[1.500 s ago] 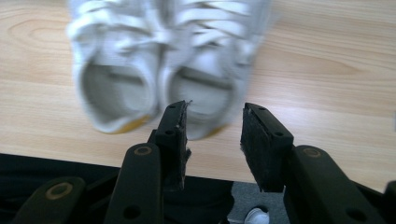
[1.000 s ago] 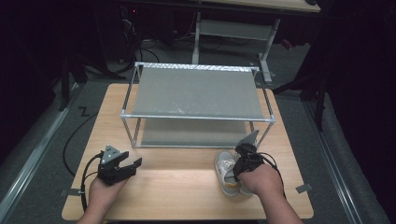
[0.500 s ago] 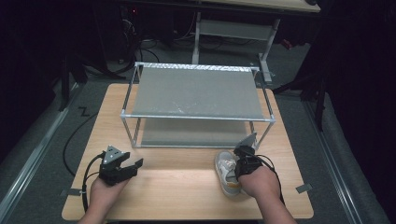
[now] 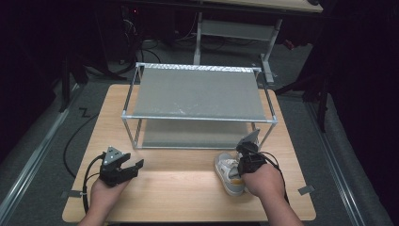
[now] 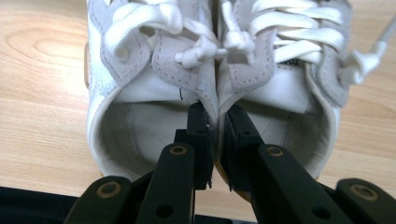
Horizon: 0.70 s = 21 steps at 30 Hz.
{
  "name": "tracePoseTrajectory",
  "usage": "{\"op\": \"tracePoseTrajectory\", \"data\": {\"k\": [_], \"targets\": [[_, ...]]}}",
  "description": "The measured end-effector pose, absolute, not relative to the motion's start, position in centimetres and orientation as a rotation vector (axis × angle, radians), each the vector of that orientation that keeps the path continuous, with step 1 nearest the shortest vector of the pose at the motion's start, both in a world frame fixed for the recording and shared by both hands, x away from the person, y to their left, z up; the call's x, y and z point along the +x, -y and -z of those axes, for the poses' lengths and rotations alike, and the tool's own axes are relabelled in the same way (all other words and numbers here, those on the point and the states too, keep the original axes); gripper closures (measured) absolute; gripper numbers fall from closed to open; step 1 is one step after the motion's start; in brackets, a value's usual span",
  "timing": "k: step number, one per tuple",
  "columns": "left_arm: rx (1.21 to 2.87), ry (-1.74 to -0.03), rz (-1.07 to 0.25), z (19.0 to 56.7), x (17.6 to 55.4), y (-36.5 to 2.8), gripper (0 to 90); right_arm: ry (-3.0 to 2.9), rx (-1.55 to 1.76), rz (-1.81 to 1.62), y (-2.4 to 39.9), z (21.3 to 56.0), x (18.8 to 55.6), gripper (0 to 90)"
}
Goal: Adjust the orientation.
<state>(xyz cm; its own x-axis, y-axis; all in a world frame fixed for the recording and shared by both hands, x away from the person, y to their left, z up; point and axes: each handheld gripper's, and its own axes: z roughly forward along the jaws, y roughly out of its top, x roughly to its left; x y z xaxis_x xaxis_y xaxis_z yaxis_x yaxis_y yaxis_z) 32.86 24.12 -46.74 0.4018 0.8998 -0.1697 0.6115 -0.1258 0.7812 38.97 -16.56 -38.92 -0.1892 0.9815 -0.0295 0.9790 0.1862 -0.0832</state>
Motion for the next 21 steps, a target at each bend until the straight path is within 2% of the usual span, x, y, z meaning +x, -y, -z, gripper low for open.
{"op": "tracePoseTrajectory", "data": {"k": [9,21], "targets": [[1.829,-1.303,-0.442,46.6,32.8,-24.3,38.6,2.486,-2.007,-0.004,15.1,37.7,39.6,82.1],[1.846,-1.285,-0.435,46.6,33.0,-24.1,38.5,2.536,-2.116,0.205,13.4,39.2,41.6,82.2]]}}
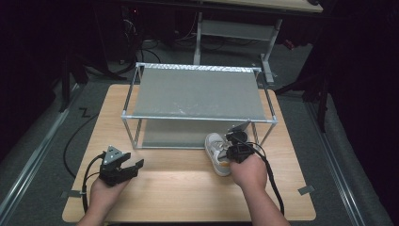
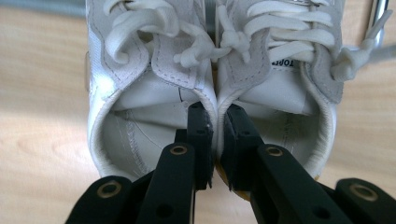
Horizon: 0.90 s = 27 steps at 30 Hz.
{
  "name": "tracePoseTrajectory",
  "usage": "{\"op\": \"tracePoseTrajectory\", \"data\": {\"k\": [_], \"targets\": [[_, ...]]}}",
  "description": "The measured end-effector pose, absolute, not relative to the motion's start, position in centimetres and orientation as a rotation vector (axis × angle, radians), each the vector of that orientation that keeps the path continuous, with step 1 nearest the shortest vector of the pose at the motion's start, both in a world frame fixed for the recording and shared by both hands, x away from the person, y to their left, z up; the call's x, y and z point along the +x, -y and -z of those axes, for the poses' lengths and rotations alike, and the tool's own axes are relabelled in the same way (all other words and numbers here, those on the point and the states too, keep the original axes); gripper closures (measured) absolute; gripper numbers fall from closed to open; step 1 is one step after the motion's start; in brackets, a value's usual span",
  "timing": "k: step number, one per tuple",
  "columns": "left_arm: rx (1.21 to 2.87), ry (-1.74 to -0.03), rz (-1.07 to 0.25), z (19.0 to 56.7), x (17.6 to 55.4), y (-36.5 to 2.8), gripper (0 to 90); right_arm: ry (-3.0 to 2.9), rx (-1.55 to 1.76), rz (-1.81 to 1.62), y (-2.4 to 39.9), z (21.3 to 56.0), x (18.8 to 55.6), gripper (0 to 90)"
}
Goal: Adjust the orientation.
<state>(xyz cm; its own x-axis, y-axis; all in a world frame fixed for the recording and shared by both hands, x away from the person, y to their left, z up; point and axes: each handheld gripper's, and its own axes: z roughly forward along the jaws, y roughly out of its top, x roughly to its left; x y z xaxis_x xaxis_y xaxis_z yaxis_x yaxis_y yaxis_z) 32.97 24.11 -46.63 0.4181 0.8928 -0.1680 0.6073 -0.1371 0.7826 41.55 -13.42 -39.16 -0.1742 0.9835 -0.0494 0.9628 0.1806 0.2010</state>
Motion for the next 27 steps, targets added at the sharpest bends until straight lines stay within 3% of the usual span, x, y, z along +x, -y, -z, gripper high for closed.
{"op": "tracePoseTrajectory", "data": {"k": [17,22,27], "targets": [[1.864,-1.269,-0.417,46.8,33.1,-23.8,38.5,-2.114,1.891,-0.372,12.1,41.9,43.6,79.0],[1.864,-1.272,-0.413,46.8,33.1,-23.8,38.5,-2.097,1.873,-0.389,12.1,41.6,43.5,65.1],[1.867,-1.275,-0.413,46.9,33.1,-23.8,38.5,-2.093,1.839,-0.385,11.7,41.1,43.0,58.8]]}}
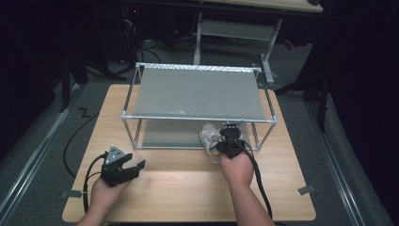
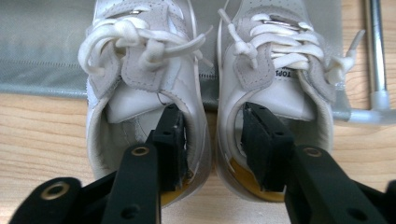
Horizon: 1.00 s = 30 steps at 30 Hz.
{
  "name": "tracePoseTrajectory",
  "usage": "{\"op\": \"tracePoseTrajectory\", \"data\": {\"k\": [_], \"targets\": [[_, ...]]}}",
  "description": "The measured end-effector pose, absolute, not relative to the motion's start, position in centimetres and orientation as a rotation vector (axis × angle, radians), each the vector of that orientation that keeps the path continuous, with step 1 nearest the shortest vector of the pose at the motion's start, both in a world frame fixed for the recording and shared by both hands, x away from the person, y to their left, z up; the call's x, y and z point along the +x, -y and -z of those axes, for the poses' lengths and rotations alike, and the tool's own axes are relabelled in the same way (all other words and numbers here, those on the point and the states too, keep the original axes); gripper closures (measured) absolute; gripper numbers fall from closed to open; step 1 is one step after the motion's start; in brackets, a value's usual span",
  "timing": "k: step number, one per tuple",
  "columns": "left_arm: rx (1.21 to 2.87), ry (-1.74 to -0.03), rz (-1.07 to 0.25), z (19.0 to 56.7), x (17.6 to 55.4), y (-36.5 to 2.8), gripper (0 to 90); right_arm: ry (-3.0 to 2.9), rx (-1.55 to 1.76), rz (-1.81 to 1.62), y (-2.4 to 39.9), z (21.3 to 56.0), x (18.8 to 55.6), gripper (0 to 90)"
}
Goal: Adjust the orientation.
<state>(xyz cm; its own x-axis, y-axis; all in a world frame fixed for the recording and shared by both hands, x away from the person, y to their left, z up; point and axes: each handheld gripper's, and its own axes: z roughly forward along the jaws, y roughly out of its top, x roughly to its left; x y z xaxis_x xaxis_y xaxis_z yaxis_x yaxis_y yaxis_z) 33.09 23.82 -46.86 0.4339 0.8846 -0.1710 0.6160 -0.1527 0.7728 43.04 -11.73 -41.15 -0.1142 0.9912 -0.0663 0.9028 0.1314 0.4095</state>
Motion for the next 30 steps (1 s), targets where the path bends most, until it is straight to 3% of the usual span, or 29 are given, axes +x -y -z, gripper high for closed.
{"op": "tracePoseTrajectory", "data": {"k": [10,19,25,30], "targets": [[1.873,-1.285,-0.416,47.0,33.0,-23.8,38.5,-2.117,1.880,-0.304,12.0,41.1,42.7,59.9],[1.877,-1.271,-0.423,47.0,33.0,-23.6,38.6,-2.122,1.797,-0.416,12.8,38.9,41.8,59.4],[1.884,-1.229,-0.408,46.7,32.7,-23.0,38.1,-2.133,1.705,-0.616,14.6,38.1,38.8,58.0],[1.886,-1.168,-0.405,46.4,32.1,-21.2,36.3,-2.120,1.659,-0.775,18.4,39.5,35.3,56.4]]}}
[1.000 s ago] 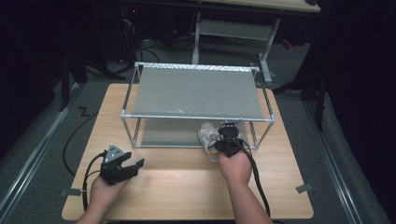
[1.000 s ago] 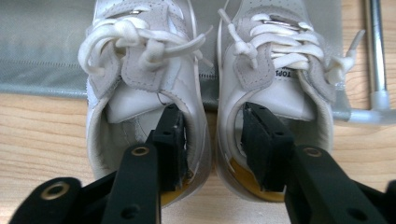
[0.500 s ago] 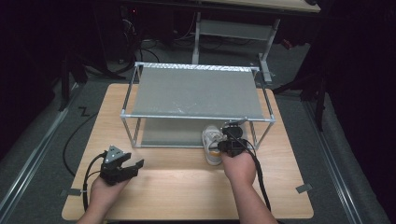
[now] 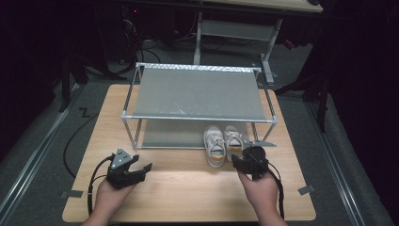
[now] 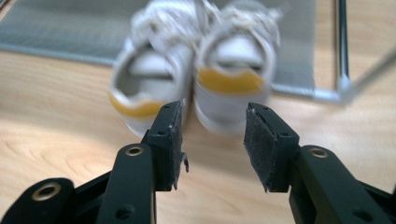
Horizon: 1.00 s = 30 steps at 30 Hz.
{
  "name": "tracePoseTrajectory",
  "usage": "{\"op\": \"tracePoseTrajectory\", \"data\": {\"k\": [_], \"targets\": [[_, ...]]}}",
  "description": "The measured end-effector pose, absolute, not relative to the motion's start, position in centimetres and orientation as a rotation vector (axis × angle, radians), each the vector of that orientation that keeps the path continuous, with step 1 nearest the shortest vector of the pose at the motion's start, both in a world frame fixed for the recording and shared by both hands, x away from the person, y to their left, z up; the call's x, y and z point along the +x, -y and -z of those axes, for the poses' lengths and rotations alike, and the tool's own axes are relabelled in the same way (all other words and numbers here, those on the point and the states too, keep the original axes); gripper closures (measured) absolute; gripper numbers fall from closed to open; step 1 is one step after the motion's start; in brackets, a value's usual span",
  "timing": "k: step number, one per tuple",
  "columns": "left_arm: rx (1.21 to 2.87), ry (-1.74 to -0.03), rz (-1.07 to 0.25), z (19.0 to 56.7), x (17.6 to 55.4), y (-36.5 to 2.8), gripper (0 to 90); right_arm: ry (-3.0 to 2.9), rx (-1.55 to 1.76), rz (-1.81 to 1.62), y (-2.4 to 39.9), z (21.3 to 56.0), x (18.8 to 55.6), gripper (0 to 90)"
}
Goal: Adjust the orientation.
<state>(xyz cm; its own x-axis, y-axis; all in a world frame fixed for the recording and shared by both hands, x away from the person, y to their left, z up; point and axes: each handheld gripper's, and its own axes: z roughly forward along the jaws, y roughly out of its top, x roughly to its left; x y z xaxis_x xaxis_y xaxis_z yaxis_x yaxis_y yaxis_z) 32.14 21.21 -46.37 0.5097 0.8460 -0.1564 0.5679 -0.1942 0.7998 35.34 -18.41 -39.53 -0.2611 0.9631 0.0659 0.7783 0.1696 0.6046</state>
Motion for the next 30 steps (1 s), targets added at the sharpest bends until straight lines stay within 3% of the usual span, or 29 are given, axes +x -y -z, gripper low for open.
{"op": "tracePoseTrajectory", "data": {"k": [10,19,25,30], "targets": [[1.936,-1.073,-0.406,46.0,30.8,-14.8,29.8,-2.094,1.640,-0.871,23.6,44.6,32.6,54.2],[1.985,-1.022,-0.338,46.8,31.8,-7.6,23.2,-2.089,1.510,-0.949,23.9,44.9,32.9,54.4],[1.909,-1.016,-0.305,46.8,33.4,-3.9,23.2,-2.068,1.467,-1.000,23.9,44.6,33.4,53.4],[1.905,-1.040,-0.324,47.1,34.4,-1.9,28.4,-2.070,1.486,-1.041,24.0,44.4,33.7,50.3]]}}
